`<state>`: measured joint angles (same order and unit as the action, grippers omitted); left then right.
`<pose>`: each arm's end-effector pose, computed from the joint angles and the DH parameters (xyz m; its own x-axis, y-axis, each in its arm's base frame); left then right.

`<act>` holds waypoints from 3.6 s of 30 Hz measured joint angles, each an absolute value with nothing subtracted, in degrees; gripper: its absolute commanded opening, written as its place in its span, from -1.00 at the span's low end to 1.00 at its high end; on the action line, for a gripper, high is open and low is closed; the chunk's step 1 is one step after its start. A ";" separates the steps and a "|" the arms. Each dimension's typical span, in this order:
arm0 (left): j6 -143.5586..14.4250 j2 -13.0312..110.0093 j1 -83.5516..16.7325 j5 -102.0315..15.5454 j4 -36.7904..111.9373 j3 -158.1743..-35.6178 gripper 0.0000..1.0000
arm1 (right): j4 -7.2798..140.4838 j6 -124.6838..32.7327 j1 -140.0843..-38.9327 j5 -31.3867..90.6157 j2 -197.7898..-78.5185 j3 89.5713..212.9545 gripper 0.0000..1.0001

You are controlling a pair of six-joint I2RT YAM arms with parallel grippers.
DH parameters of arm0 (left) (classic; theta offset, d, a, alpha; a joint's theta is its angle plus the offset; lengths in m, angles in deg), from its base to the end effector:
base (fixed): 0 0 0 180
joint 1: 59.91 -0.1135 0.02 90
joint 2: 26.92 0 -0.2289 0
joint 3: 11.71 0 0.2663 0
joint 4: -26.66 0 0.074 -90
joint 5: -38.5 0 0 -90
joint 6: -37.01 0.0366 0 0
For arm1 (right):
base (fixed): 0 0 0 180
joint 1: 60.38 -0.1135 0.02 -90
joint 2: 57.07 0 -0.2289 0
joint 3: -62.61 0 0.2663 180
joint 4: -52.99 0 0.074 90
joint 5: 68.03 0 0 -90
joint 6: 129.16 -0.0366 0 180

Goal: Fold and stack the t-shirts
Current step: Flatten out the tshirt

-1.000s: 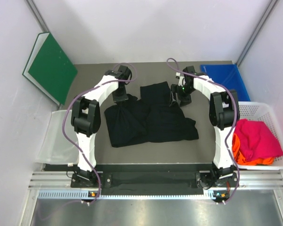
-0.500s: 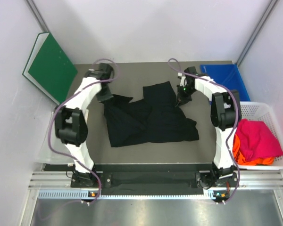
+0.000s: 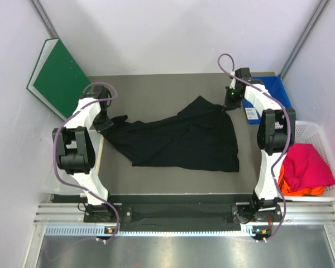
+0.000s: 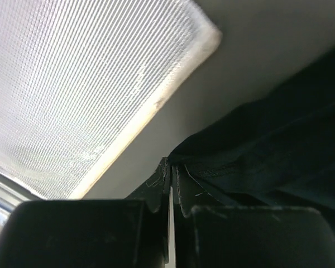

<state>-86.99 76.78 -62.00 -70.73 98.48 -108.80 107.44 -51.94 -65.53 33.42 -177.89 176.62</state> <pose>0.3598 0.0252 0.1989 -0.7555 -0.5559 -0.3467 -0.6307 0.7603 0.1553 0.4520 0.0480 0.1822 -0.8921 0.1373 -0.4304 0.0147 0.9610 0.2761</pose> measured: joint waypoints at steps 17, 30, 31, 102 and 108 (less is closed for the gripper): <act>-87.71 78.88 -67.81 -63.97 98.44 -101.39 0.98 | 111.11 -51.32 -65.14 35.03 -175.16 165.69 0.99; -87.36 78.68 -67.66 -61.53 97.13 -102.99 0.98 | 107.33 -51.13 -67.23 38.40 -185.10 191.11 0.99; -87.31 78.60 -67.64 -61.39 96.89 -103.58 0.98 | 107.20 -51.08 -67.82 38.33 -187.15 192.90 0.99; -87.53 65.96 -65.12 -48.35 75.53 -128.19 -1.00 | 102.80 -51.13 -70.08 29.02 -159.66 190.08 0.50; -88.03 69.72 -64.77 -45.77 75.69 -117.15 -1.00 | 99.50 -54.38 -68.46 38.75 -179.75 187.66 0.57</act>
